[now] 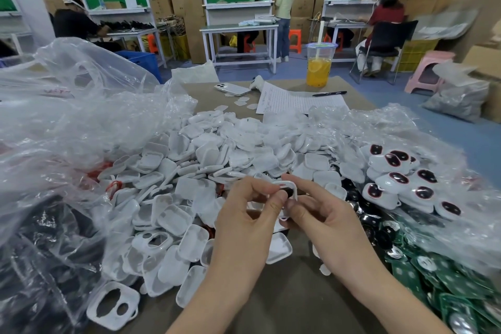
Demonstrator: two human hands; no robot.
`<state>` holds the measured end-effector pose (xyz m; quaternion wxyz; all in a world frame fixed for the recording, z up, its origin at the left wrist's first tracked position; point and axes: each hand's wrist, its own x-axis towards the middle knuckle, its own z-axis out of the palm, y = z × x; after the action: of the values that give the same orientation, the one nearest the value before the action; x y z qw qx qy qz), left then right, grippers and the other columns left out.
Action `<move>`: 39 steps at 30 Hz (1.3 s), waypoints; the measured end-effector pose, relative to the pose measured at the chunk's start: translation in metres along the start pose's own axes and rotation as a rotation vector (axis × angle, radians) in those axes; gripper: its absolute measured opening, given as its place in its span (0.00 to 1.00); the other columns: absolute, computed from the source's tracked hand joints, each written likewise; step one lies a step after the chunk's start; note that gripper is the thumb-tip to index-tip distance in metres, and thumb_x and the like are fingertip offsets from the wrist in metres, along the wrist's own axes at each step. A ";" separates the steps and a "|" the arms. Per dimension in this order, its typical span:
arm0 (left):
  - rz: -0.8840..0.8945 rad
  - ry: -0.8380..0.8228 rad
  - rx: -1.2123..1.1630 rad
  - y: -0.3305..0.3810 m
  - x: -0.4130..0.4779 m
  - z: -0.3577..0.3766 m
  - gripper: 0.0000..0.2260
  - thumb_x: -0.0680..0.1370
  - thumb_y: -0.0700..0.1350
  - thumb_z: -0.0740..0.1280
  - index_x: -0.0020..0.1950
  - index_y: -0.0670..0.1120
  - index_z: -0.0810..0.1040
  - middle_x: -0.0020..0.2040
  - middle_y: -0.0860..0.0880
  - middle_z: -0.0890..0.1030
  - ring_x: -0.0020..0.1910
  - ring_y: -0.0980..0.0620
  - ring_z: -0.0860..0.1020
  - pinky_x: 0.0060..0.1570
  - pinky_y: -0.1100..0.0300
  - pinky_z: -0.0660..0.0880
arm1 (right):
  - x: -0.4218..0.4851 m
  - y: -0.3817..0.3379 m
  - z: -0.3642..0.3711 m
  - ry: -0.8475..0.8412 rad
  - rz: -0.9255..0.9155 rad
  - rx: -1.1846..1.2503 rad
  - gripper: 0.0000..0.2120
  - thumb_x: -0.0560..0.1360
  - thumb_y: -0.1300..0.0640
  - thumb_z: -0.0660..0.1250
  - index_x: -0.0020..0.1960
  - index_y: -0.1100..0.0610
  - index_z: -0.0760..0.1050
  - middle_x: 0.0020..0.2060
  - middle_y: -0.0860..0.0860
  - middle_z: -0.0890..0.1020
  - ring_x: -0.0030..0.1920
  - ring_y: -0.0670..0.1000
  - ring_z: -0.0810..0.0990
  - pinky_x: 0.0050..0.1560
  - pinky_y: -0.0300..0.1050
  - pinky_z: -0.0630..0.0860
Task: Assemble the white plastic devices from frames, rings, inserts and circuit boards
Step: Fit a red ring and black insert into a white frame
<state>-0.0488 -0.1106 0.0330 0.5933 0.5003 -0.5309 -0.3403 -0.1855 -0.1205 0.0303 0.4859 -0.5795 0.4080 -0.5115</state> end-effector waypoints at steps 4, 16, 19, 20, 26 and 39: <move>-0.012 -0.042 -0.039 0.001 0.000 -0.002 0.07 0.77 0.46 0.73 0.44 0.58 0.80 0.45 0.56 0.85 0.46 0.55 0.83 0.50 0.53 0.78 | -0.001 -0.005 -0.002 -0.018 0.007 0.046 0.17 0.79 0.59 0.69 0.58 0.38 0.81 0.42 0.52 0.87 0.44 0.51 0.87 0.48 0.34 0.78; -0.015 -0.038 -0.071 0.003 0.000 -0.002 0.10 0.78 0.47 0.73 0.51 0.64 0.79 0.44 0.56 0.84 0.40 0.53 0.83 0.36 0.64 0.78 | -0.004 -0.009 -0.001 -0.066 -0.005 0.076 0.17 0.80 0.64 0.66 0.56 0.42 0.82 0.46 0.52 0.88 0.48 0.51 0.86 0.47 0.37 0.79; 0.037 0.013 0.073 -0.003 -0.001 -0.001 0.03 0.75 0.57 0.71 0.48 0.63 0.80 0.38 0.59 0.81 0.33 0.58 0.77 0.34 0.64 0.73 | -0.005 -0.011 0.000 -0.056 -0.027 0.040 0.16 0.80 0.63 0.66 0.55 0.42 0.83 0.43 0.51 0.88 0.47 0.48 0.86 0.45 0.33 0.78; 0.078 0.026 0.112 -0.004 -0.002 -0.001 0.04 0.74 0.60 0.70 0.47 0.64 0.79 0.37 0.60 0.80 0.31 0.59 0.75 0.33 0.66 0.72 | -0.005 -0.012 0.000 -0.046 -0.030 0.035 0.16 0.80 0.63 0.66 0.54 0.43 0.83 0.42 0.51 0.88 0.46 0.48 0.86 0.45 0.33 0.78; 0.316 0.012 0.378 -0.008 0.000 -0.004 0.06 0.79 0.57 0.64 0.54 0.64 0.80 0.49 0.60 0.78 0.41 0.55 0.79 0.39 0.73 0.69 | -0.003 -0.008 -0.001 0.028 0.021 0.059 0.11 0.79 0.60 0.68 0.48 0.44 0.84 0.39 0.55 0.86 0.42 0.51 0.86 0.42 0.39 0.81; 0.615 -0.092 0.734 -0.010 -0.006 -0.001 0.13 0.77 0.51 0.67 0.61 0.51 0.80 0.59 0.54 0.77 0.57 0.53 0.76 0.54 0.64 0.73 | -0.001 -0.004 -0.006 0.184 0.148 0.148 0.02 0.78 0.58 0.68 0.49 0.56 0.77 0.38 0.55 0.87 0.38 0.53 0.86 0.35 0.38 0.79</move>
<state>-0.0475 -0.1072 0.0216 0.4264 0.4809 -0.7651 0.0393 -0.1911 -0.1199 0.0338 0.5242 -0.4611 0.4536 -0.5538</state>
